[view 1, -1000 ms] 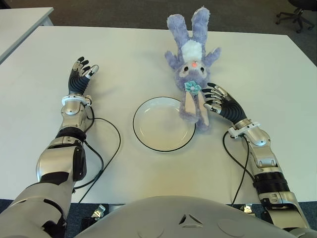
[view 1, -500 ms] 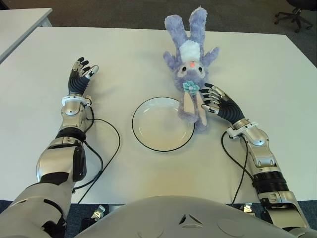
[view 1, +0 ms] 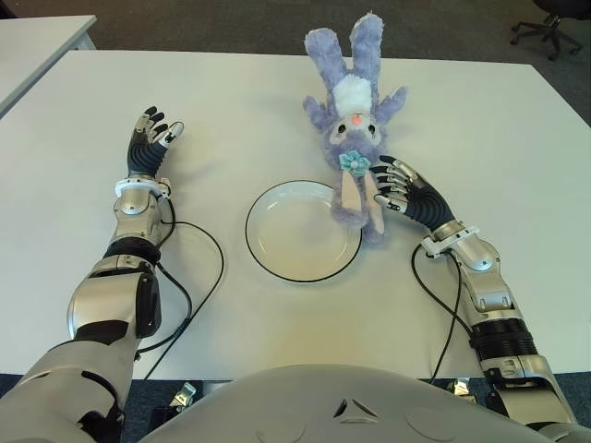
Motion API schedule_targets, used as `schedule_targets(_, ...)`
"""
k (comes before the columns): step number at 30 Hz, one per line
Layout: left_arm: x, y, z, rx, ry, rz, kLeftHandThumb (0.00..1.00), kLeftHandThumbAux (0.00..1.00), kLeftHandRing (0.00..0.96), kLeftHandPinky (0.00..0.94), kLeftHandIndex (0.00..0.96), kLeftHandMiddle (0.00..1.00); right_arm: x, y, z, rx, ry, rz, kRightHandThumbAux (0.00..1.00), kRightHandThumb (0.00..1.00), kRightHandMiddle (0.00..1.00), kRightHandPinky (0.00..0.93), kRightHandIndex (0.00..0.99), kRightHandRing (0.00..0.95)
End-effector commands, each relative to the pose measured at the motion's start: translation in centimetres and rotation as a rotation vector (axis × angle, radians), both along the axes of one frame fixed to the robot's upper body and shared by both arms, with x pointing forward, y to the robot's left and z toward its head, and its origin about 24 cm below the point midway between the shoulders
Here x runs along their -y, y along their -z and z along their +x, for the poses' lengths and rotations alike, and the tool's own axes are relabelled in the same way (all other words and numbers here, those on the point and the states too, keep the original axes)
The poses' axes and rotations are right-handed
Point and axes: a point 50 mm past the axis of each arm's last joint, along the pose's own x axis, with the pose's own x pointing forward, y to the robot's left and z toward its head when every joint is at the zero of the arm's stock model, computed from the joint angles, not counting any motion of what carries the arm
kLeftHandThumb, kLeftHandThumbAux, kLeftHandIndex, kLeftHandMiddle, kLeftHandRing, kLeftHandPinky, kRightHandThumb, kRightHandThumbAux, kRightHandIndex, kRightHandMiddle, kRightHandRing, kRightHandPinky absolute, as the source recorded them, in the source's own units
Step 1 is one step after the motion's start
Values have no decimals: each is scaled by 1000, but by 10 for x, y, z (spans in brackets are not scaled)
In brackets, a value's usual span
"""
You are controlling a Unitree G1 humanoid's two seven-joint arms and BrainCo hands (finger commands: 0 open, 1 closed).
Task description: Put the doll into the plate.
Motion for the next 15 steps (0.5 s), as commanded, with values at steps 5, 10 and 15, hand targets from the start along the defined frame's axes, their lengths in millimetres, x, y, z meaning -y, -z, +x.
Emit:
schedule_targets(5, 0, 44, -29, -149, -3, -69, 0, 518, 119, 96, 0, 118, -70, 133, -118, -628, -76, 205, 606, 307, 210, 274, 53, 241)
schedule_targets(10, 0, 43, -29, -145, 1, -68, 0, 514, 120, 99, 0, 121, -71, 133, -119, -631, -80, 210, 599, 308, 209, 275, 53, 240)
schedule_targets(15, 0, 44, -29, -143, 6, -73, 0, 514, 126, 111, 0, 126, -75, 129, -117, -609, -104, 187, 590, 298, 205, 270, 50, 239)
